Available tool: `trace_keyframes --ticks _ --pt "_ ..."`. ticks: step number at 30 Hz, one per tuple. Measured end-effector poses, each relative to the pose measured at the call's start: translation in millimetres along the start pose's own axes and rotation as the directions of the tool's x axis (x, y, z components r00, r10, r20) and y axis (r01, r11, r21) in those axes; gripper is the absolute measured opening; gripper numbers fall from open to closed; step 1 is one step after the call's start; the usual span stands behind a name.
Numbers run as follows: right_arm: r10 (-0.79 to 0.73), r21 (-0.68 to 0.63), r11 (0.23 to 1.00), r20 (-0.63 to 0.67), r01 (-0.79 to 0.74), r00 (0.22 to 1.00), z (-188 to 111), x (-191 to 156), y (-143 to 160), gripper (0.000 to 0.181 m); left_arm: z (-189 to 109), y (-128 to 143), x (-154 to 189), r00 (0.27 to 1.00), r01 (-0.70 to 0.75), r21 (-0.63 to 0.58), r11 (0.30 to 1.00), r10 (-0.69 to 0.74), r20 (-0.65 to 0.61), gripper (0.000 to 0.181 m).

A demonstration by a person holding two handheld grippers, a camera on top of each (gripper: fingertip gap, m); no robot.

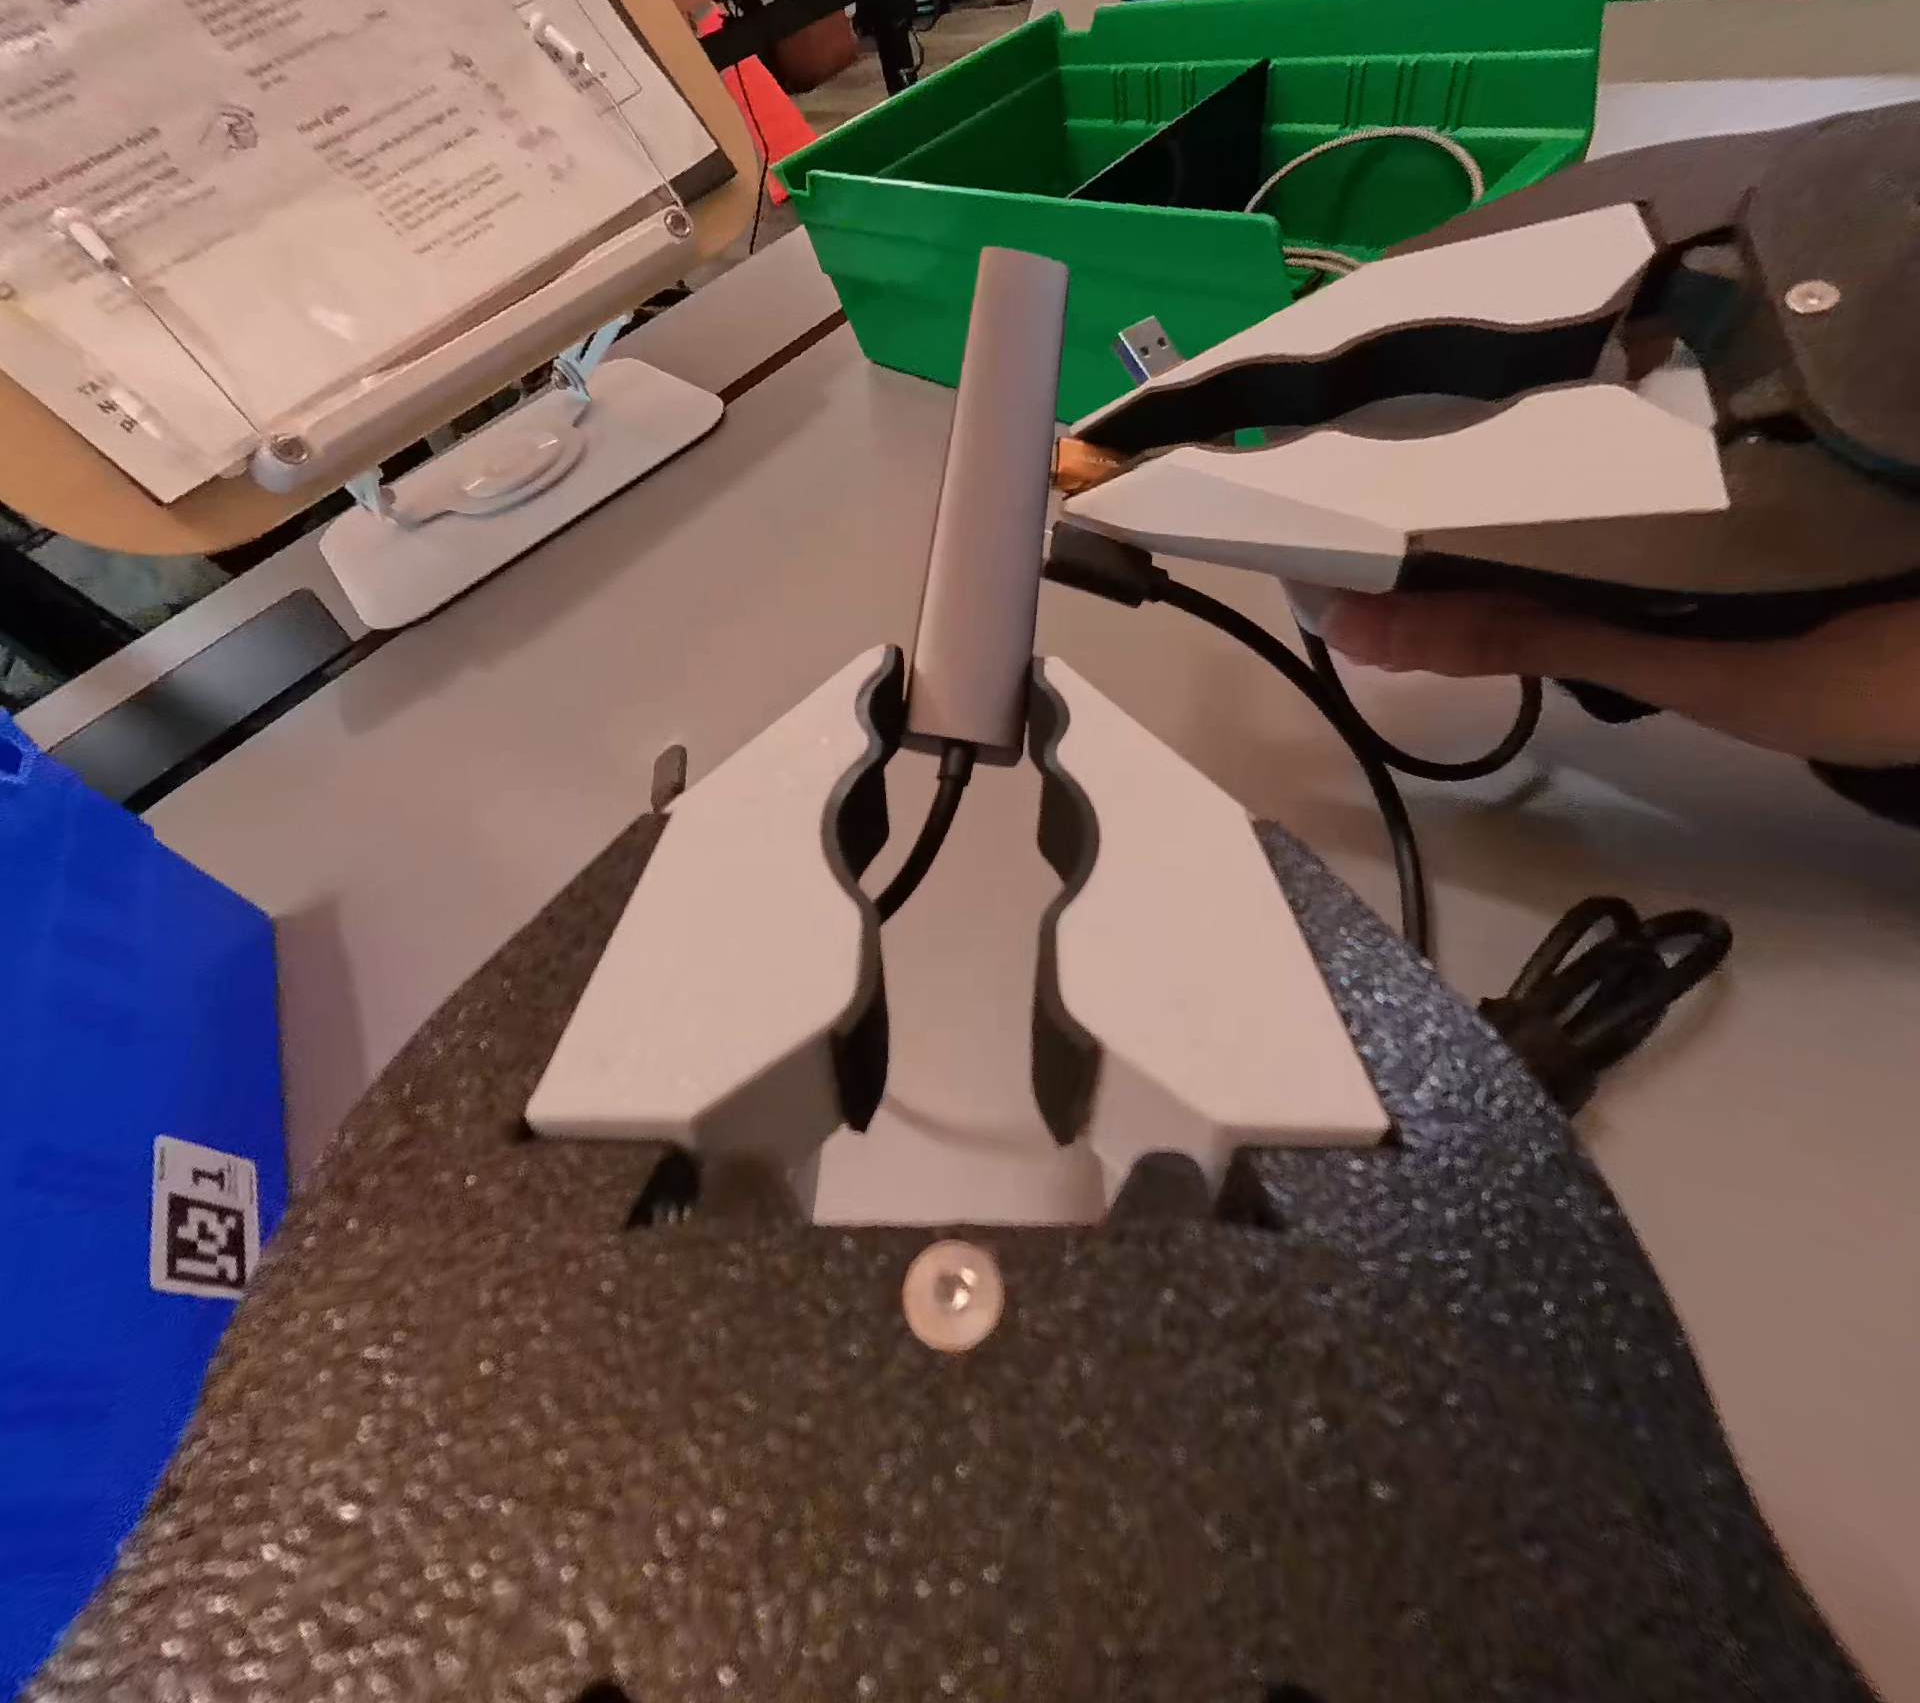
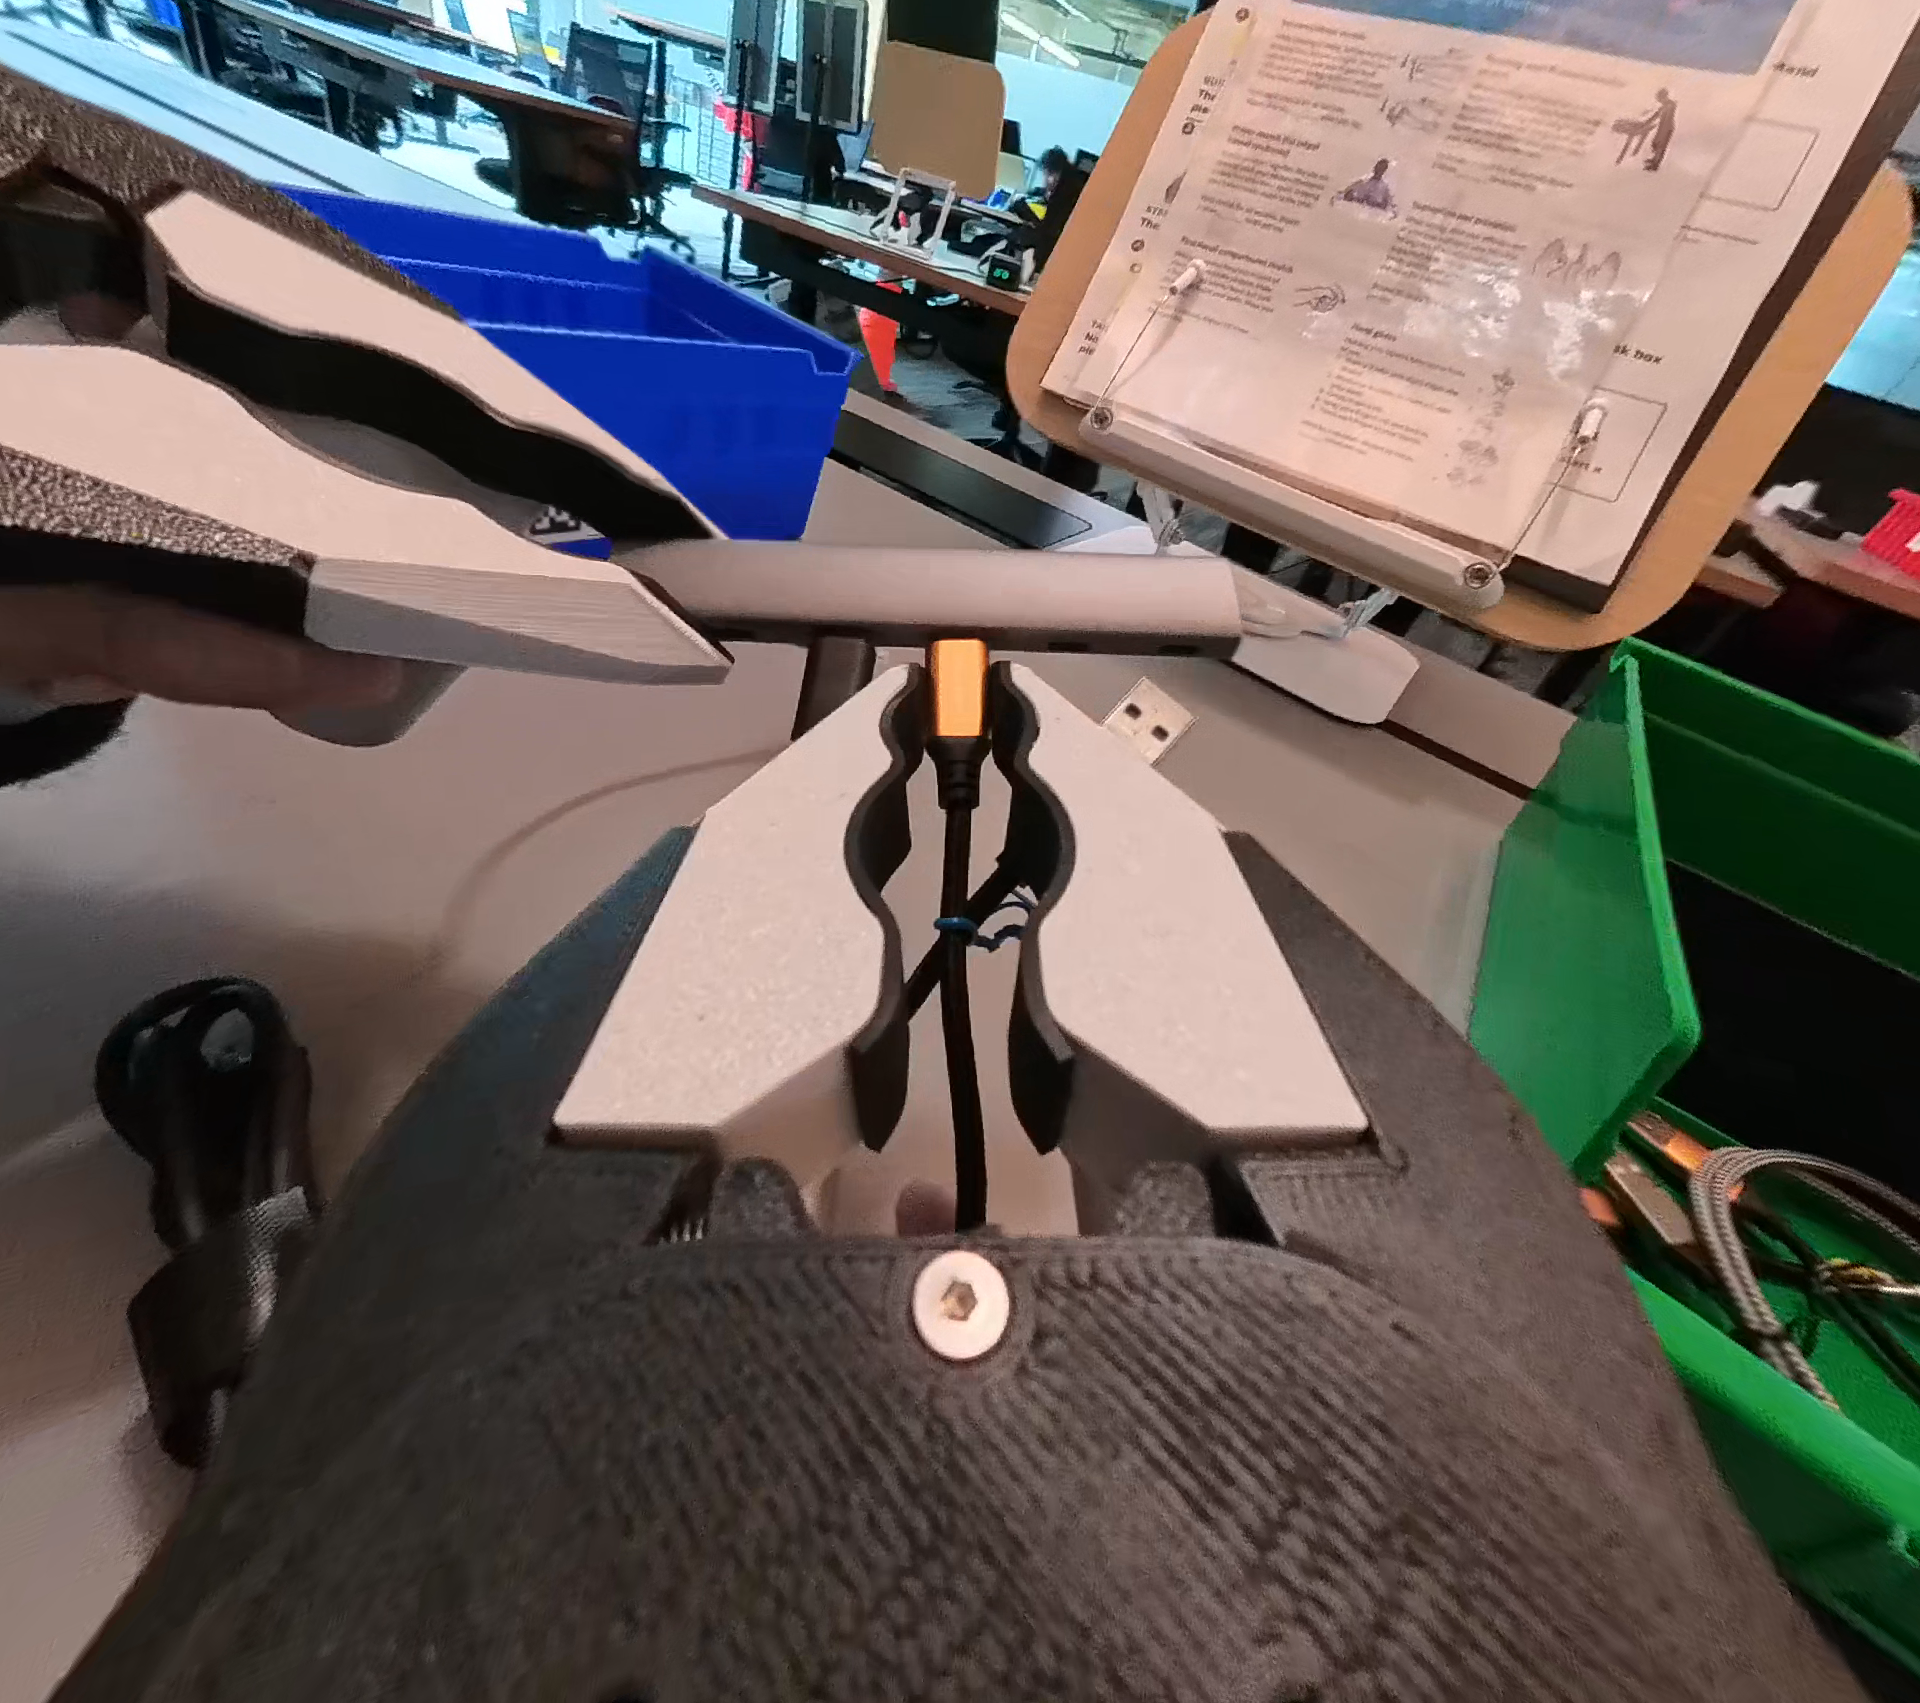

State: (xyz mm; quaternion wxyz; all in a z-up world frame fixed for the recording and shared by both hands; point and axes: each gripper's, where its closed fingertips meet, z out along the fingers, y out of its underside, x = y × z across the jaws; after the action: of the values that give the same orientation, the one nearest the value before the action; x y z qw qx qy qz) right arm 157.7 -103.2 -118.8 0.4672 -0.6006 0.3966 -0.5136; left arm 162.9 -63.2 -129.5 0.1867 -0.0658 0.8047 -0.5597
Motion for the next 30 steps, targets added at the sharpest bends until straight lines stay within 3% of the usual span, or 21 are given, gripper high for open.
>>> trace_keyframes --ticks 4,9,13,17,19,30 --pt "0.083 0.028 0.996 0.031 -0.084 0.996 -3.9 3.9 -7.3 0.01 -1.0 -9.9 3.0 0.998 -0.065 0.089 0.994 0.067 -0.017 0.021" --pt "0.161 0.002 0.987 0.118 -0.162 0.98 -5.9 -5.1 -11.8 0.01 -1.9 -18.1 3.0 0.977 -0.213 0.195 0.957 0.208 0.045 0.029" --pt "0.242 -0.012 0.97 0.176 -0.244 0.954 -5.5 -17.0 -14.6 0.01 2.5 -10.7 4.0 0.953 -0.302 0.166 0.939 0.293 0.076 0.024" --pt "0.254 -0.007 0.967 0.168 -0.256 0.953 -6.4 -14.7 -17.2 0.01 -7.6 -25.7 4.9 0.926 -0.374 0.24 0.896 0.348 0.146 0.021" --pt "0.263 -0.012 0.964 0.158 -0.265 0.952 -7.0 -9.7 -15.5 0.01 -8.9 -28.4 7.4 0.927 -0.374 0.264 0.889 0.348 0.141 0.027" --pt "0.338 -0.024 0.94 0.189 -0.339 0.922 -7.6 -9.8 -9.7 0.01 -1.6 -16.3 4.9 0.92 -0.388 0.212 0.897 0.365 0.139 0.021"
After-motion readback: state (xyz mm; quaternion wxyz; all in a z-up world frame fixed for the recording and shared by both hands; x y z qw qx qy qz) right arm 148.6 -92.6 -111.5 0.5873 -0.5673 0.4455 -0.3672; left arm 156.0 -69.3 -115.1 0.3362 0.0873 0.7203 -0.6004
